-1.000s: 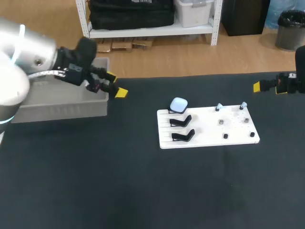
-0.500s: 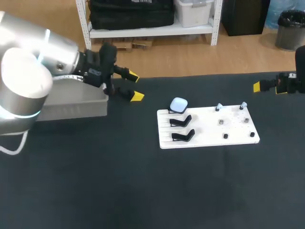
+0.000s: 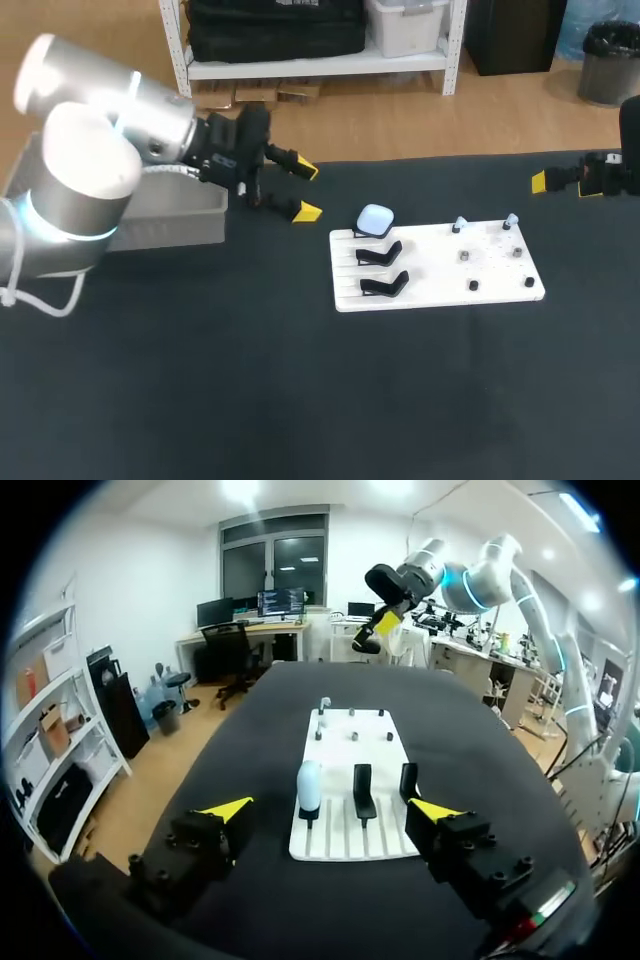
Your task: Pick up each earbud case from the left stands, insert the matching earbuds, close the lid, and place the case in the box.
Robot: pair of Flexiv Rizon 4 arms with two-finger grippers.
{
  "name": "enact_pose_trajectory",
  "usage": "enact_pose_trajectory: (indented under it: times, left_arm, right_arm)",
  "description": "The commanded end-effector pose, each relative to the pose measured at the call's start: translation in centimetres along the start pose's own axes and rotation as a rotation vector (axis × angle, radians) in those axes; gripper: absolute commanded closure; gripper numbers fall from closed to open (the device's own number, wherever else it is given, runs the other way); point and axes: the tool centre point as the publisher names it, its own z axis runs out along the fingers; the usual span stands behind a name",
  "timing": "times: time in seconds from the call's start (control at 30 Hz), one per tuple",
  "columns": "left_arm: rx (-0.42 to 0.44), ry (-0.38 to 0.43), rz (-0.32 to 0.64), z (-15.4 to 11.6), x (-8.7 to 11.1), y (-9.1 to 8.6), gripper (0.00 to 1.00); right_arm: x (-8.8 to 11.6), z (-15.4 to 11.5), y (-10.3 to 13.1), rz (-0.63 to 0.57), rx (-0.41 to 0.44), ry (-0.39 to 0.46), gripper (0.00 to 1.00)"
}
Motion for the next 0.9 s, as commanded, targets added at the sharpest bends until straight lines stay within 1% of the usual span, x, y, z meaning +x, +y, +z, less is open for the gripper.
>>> enact_pose_trajectory:
  times: [0.03, 0.3, 0.37, 0.5, 0.6, 0.63, 0.67, 0.7, 0.73, 0.8, 0.87, 0.9]
  left_arm:
    - [0.049, -0.01, 0.005, 1.2, 0.4, 0.6, 0.0]
    - [0.085, -0.025, 0.001, 2.9, 1.5, -0.1, 0.0]
    - [0.088, -0.036, -0.014, 3.4, 1.8, 0.1, 0.01]
    - [0.089, -0.045, -0.014, 4.3, 2.2, 0.5, 0.02]
    - [0.081, -0.047, -0.006, 5.2, 2.5, 1.1, 0.21]
    - [0.08, -0.047, -0.004, 5.4, 2.5, 1.3, 0.22]
    - [0.08, -0.047, -0.001, 5.7, 2.6, 1.4, 0.25]
    - [0.08, -0.048, 0.001, 5.9, 2.6, 1.6, 0.38]
    - [0.081, -0.048, 0.002, 6.1, 2.6, 1.8, 0.42]
    - [0.085, -0.052, 0.005, 6.4, 2.6, 2.0, 0.45]
    - [0.089, -0.055, 0.006, 6.6, 2.5, 2.2, 0.41]
    - [0.09, -0.056, 0.007, 6.8, 2.5, 2.3, 0.41]
  right_arm:
    - [0.0, 0.0, 0.0, 0.0, 0.002, 0.001, 0.0]
    - [0.0, 0.0, 0.0, 0.0, 0.002, 0.001, 0.0]
    - [0.0, 0.0, 0.0, 0.0, 0.002, 0.001, 0.0]
    - [0.0, 0.0, 0.0, 0.0, 0.002, 0.001, 0.0]
    - [0.0, 0.0, 0.0, 0.0, 0.002, 0.001, 0.0]
    - [0.0, 0.0, 0.0, 0.0, 0.002, 0.001, 0.0]
    - [0.0, 0.0, 0.0, 0.0, 0.002, 0.001, 0.0]
    - [0.0, 0.0, 0.0, 0.0, 0.002, 0.001, 0.0]
    - [0.0, 0.0, 0.0, 0.0, 0.002, 0.001, 0.0]
    - [0.0, 0.0, 0.0, 0.0, 0.002, 0.001, 0.0]
    - [0.0, 0.0, 0.0, 0.0, 0.002, 0.001, 0.0]
    - [0.0, 0.0, 0.0, 0.0, 0.002, 0.001, 0.0]
